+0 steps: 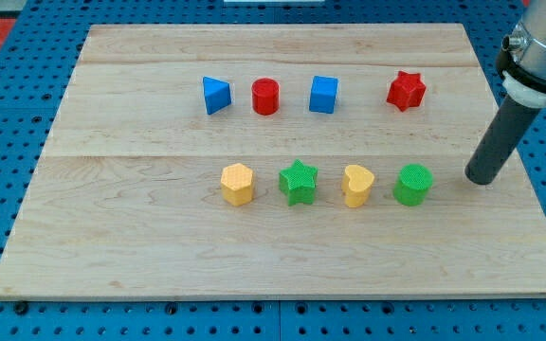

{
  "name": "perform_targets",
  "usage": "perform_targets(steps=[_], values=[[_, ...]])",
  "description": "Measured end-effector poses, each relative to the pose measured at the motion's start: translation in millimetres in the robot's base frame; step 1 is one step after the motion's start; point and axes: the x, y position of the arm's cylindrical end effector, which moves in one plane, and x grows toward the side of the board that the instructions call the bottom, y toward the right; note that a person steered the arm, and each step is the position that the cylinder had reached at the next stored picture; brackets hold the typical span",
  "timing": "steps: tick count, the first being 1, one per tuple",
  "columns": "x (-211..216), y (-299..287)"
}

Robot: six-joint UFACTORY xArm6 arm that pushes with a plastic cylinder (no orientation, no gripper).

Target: Push the green circle into the yellow heart

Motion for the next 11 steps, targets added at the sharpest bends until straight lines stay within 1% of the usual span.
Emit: perform_targets(steps=[1, 2, 3, 5, 6, 7, 8, 9, 11], values=[[-9, -12], [-10, -52], [-10, -70], [-7, -76], [-3, -51], [34, -27], [49, -49], [39, -87], [26, -98]])
